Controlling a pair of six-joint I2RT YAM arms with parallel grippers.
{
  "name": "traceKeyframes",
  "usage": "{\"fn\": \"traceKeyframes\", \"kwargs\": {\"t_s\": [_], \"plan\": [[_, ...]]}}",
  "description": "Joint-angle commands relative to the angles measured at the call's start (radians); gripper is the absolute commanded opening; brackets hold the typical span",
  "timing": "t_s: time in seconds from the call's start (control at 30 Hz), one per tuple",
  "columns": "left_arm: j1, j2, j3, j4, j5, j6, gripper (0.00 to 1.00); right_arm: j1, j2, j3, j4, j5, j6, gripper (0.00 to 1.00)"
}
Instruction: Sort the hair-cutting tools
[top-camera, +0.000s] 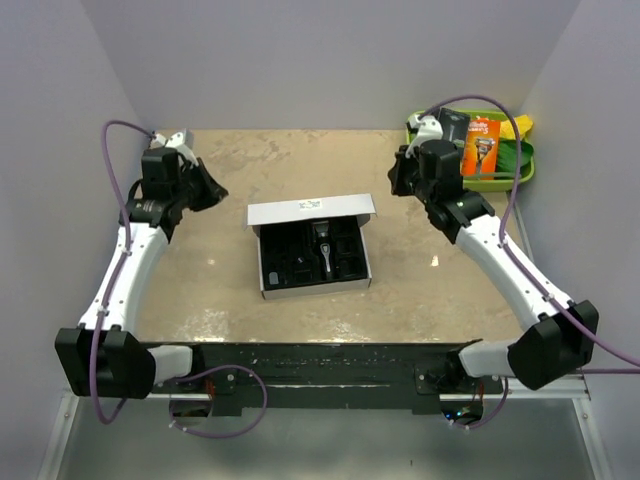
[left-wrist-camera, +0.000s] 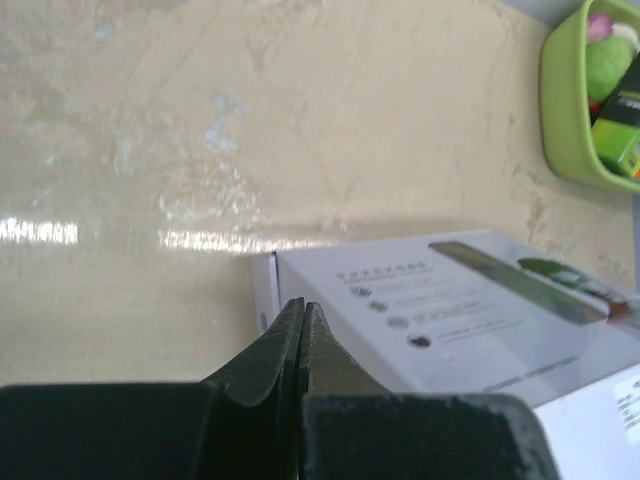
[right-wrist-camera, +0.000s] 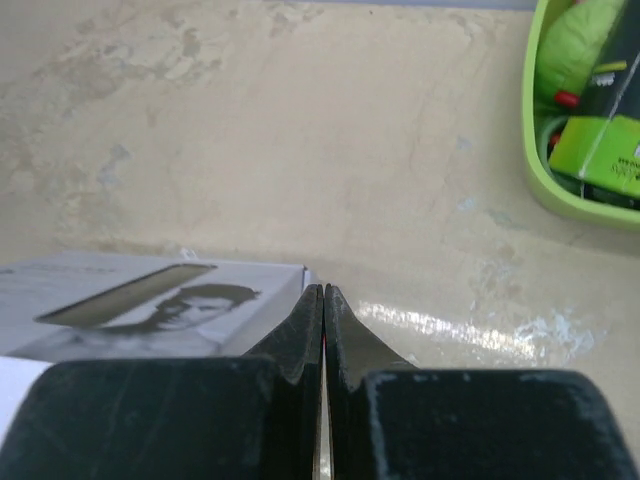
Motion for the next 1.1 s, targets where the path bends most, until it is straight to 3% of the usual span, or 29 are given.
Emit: {"fn": "traceKeyframes", "kwargs": {"t_s": [0.0, 0.23, 0.47, 0.67, 0.83, 1.07], "plan": [[-0.004, 0.119, 0.152, -0.004, -0.012, -0.001, 0.00, 0.000, 0.098, 0.136, 0.010, -0.076, -0.017, 0.00], [-0.004, 0.261, 0.232, 0.073, 0.148, -0.035, 0.00, 0.005, 0.224, 0.203, 0.044, -0.306, 0.009, 0.00], [-0.027, 0.280, 0.137, 0.152, 0.295, -0.070, 0.00, 0.023, 0.236, 0.152, 0.022, -0.403, -0.009, 0.00], [-0.056, 0.206, -0.052, 0.191, 0.338, -0.049, 0.00, 0.048, 0.150, -0.003, 0.007, -0.376, -0.029, 0.00], [-0.068, 0.114, -0.252, 0.199, 0.301, -0.032, 0.00, 0.077, 0.074, -0.153, 0.019, -0.317, -0.023, 0.00], [-0.070, -0.021, -0.401, 0.162, 0.235, -0.004, 0.00, 0.117, -0.028, -0.288, 0.037, -0.240, 0.012, 0.00]]}}
